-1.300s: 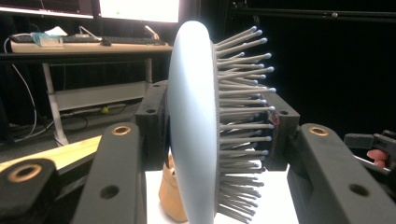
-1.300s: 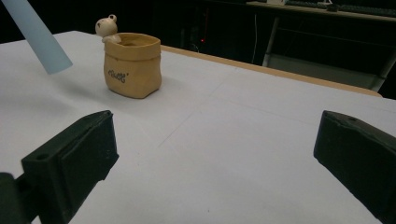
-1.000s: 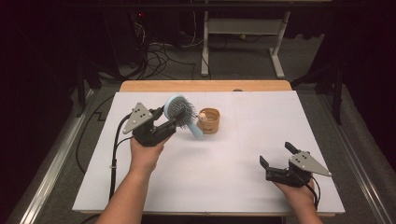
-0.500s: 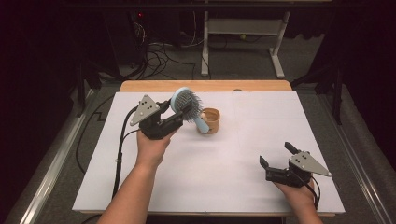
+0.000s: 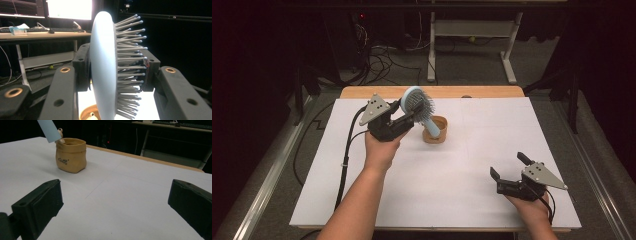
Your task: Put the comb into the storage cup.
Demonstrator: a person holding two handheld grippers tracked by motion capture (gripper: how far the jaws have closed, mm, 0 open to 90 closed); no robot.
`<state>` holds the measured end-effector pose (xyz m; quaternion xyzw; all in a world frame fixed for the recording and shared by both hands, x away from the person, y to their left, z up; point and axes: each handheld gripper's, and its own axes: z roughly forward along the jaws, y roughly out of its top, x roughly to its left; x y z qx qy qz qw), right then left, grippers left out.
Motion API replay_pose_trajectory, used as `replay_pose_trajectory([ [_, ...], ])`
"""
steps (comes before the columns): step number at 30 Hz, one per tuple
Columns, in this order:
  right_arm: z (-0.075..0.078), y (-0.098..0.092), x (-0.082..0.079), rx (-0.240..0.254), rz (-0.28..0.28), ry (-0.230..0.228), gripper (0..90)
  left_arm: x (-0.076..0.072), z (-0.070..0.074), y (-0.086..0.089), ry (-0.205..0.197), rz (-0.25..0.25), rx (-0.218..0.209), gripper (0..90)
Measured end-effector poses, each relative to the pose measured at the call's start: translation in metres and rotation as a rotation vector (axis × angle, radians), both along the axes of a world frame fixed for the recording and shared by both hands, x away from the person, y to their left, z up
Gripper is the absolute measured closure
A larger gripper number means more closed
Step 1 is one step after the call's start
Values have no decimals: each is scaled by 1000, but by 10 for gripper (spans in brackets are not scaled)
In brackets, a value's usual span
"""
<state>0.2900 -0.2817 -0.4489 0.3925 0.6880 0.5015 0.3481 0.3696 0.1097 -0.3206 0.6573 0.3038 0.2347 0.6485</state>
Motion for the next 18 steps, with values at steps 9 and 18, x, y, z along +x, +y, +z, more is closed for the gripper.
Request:
replay_pose_trajectory([
  [9, 0, 0, 0, 1, 1, 0, 0, 11, 8, -5, -12, 7, 7, 542],
  [18, 0, 1, 0, 0, 2, -3, 0, 17, 12, -8, -15, 5, -5, 542],
])
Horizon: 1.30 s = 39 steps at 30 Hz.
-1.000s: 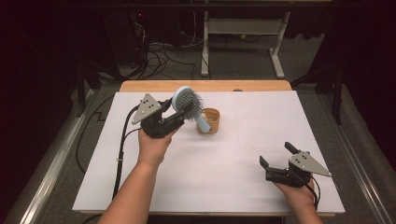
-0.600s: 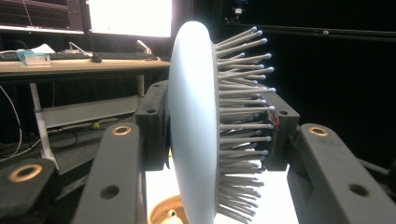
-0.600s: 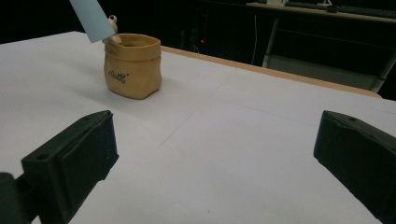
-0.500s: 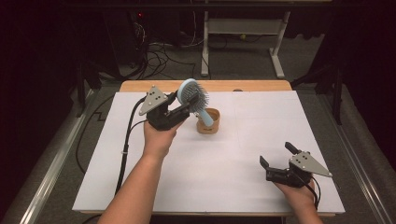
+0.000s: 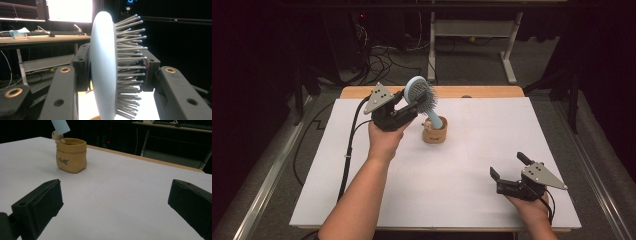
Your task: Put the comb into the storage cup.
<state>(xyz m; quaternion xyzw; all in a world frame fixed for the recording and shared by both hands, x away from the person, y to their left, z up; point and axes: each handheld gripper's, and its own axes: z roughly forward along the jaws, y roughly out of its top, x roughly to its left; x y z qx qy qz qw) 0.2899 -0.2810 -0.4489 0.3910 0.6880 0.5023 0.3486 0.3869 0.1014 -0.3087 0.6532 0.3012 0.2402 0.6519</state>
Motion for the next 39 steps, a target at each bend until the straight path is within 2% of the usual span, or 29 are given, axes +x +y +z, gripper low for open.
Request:
replay_pose_trajectory([
  [11, 1, 0, -1, 4, 2, -3, 0, 10, -1, -11, 3, 2, 10, 542],
  [26, 1, -1, -1, 10, 3, -4, 0, 21, -3, -21, -3, 28, 41, 542],
  [39, 1, -2, -1, 14, 1, -9, 0, 28, -13, -27, 26, 40, 73, 541],
])
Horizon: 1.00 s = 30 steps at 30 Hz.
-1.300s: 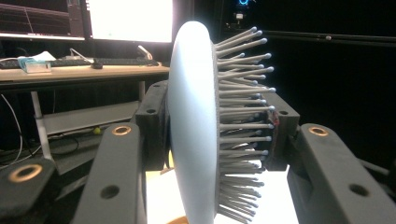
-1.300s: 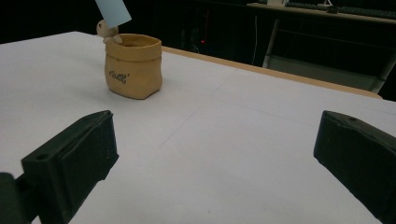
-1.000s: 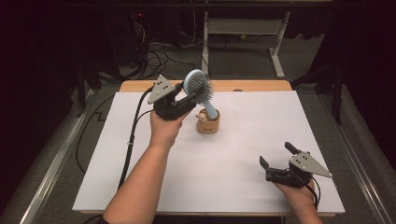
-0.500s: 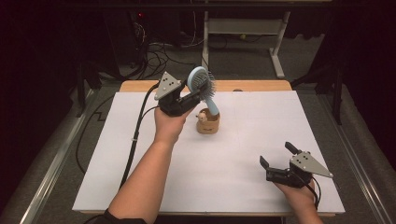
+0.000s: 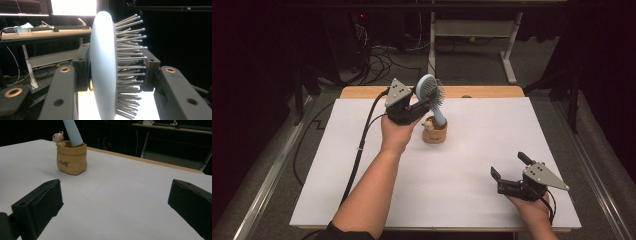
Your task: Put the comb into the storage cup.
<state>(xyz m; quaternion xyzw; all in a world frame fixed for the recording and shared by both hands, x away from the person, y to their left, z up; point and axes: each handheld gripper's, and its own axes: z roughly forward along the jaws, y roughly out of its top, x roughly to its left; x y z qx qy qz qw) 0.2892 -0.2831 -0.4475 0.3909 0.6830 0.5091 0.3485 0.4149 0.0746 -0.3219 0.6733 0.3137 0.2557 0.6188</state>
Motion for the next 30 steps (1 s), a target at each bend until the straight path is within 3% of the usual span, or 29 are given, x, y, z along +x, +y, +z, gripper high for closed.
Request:
replay_pose_trajectory([
  [12, 0, 0, 0, -1, 0, -1, 0, 7, -14, -1, 39, 3, -4, 541],
  [30, -1, 0, 1, 0, 1, 3, 0, 12, -26, -2, 65, 15, -3, 540],
])
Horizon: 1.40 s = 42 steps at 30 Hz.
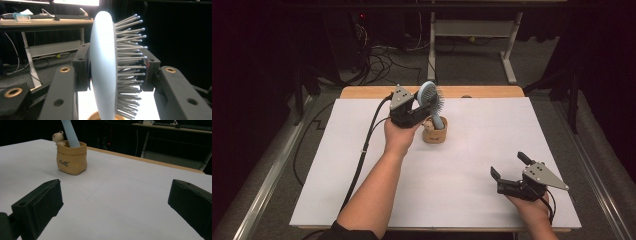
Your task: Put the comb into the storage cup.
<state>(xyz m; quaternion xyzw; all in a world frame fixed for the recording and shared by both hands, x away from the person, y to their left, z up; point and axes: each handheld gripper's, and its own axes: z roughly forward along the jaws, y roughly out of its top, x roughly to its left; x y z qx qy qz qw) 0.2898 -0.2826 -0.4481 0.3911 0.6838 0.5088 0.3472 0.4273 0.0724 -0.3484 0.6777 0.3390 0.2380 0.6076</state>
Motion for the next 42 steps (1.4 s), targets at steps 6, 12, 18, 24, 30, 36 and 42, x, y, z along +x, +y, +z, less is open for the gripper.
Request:
replay_pose_trajectory([
  [6, 0, 0, 0, -1, 0, 1, 0, 2, -4, 1, 9, -1, -9, 540],
  [12, 0, 0, 0, 2, -1, -1, 0, 4, -6, 0, 16, -3, -7, 540],
  [18, 0, 0, 1, 0, 2, -2, 0, 7, -11, -1, 28, -3, -11, 539],
  [24, 0, 0, 1, -1, 4, 0, 0, 10, -13, -1, 36, -2, -17, 538],
  [30, 0, 0, 1, -1, 6, 0, 0, 11, -16, -1, 40, 0, -18, 538],
  [36, 0, 0, 1, 0, 7, 0, 0, 14, -20, -2, 48, 5, -9, 537],
  [42, 0, 1, 1, 0, 8, -2, 0, 16, -21, 0, 52, 10, -18, 532],
])
